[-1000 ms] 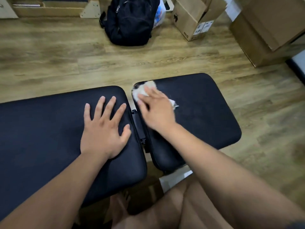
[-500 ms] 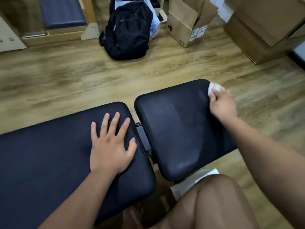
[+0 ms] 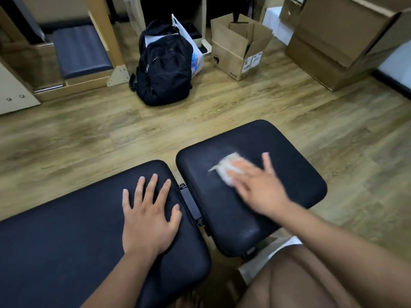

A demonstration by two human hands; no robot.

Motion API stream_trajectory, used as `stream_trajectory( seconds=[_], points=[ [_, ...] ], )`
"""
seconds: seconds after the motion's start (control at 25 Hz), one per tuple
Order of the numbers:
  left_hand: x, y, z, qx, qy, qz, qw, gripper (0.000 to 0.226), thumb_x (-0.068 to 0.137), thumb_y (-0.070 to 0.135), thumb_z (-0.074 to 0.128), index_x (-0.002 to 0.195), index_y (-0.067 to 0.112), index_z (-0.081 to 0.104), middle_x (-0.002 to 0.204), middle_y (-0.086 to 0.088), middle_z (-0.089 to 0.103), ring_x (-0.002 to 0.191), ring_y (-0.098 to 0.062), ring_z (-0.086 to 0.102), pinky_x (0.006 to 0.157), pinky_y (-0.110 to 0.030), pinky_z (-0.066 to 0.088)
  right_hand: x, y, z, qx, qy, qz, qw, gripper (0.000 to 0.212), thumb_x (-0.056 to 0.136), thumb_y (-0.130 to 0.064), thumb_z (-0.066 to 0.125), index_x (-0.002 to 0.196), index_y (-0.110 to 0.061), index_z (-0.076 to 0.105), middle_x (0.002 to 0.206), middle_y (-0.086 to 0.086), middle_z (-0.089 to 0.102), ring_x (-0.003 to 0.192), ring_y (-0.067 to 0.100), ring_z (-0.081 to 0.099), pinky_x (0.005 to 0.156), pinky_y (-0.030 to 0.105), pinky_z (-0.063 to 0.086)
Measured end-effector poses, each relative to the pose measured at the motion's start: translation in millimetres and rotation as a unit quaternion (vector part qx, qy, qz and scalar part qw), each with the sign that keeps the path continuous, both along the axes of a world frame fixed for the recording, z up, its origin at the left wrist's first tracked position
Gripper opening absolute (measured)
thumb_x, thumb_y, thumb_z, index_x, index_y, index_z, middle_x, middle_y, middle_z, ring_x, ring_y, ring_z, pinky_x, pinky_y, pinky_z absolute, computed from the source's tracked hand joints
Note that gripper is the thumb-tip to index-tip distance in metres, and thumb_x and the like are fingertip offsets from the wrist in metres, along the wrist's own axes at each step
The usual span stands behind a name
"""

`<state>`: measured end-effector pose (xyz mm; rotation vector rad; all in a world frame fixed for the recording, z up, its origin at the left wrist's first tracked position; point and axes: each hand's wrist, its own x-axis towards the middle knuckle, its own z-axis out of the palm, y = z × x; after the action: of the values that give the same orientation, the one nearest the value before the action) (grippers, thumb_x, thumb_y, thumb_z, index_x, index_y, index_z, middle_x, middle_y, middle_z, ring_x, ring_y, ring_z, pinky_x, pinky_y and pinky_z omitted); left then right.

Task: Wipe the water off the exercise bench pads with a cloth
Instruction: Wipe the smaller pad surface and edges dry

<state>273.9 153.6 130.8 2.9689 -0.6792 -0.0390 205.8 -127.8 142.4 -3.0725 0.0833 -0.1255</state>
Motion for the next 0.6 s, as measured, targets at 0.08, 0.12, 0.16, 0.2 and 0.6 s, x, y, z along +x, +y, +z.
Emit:
stream_trajectory(
  seconds=[0.08, 0.12, 0.16, 0.2, 0.6],
  points=[
    [0, -1, 0, -0.008, 0.003, 0.000, 1.000, 0.067, 0.091, 0.060, 0.021, 0.153, 0.034, 0.031, 0.163, 0.001, 0.022, 0.153, -0.021, 0.005, 0.122, -0.053, 0.000, -12, -71, 1, 0.011, 0.031, -0.159, 0.987, 0.043, 0.098, -0.042, 0.028, 0.136, -0.040, 0.048, 0.147, -0.008, 0.046, 0.138, 0.007, 0.036, 0.115, 0.062, 0.002],
    [0, -1, 0, -0.011, 0.004, 0.001, 1.000, 0.067, 0.091, 0.060, 0.021, 0.152, 0.034, 0.031, 0.163, 0.001, 0.022, 0.153, -0.021, 0.005, 0.122, -0.053, 0.000, -19, -93, 1, 0.022, 0.046, -0.220, 0.974, 0.040, 0.100, -0.042, 0.030, 0.135, -0.040, 0.049, 0.149, -0.008, 0.042, 0.140, 0.007, 0.032, 0.115, 0.059, -0.001],
    [1, 0, -1, -0.013, 0.004, 0.003, 1.000, 0.067, 0.091, 0.060, 0.022, 0.152, 0.034, 0.031, 0.163, 0.001, 0.022, 0.153, -0.021, 0.005, 0.122, -0.053, 0.001, -25, -102, 2, 0.038, 0.045, -0.262, 0.963, 0.038, 0.100, -0.040, 0.034, 0.134, -0.037, 0.051, 0.150, -0.008, 0.041, 0.141, 0.009, 0.030, 0.116, 0.058, -0.001],
    [0, 0, -2, -0.013, 0.002, 0.004, 1.000, 0.067, 0.091, 0.059, 0.023, 0.152, 0.034, 0.032, 0.163, 0.001, 0.022, 0.153, -0.021, 0.005, 0.122, -0.053, 0.001, -30, -99, -1, 0.051, 0.030, -0.287, 0.956, 0.037, 0.100, -0.036, 0.038, 0.133, -0.033, 0.054, 0.150, -0.005, 0.042, 0.142, 0.012, 0.030, 0.116, 0.057, 0.001],
    [1, 0, 1, -0.006, 0.016, 0.006, 1.000, 0.069, 0.089, 0.060, 0.021, 0.152, 0.034, 0.031, 0.164, 0.001, 0.021, 0.153, -0.023, 0.005, 0.121, -0.055, -0.001, -107, 100, -1, 0.178, -0.112, -0.094, 0.973, 0.030, 0.085, -0.022, 0.045, 0.102, -0.029, 0.069, 0.114, -0.003, 0.070, 0.113, 0.014, 0.063, 0.110, 0.038, 0.030]
  ],
)
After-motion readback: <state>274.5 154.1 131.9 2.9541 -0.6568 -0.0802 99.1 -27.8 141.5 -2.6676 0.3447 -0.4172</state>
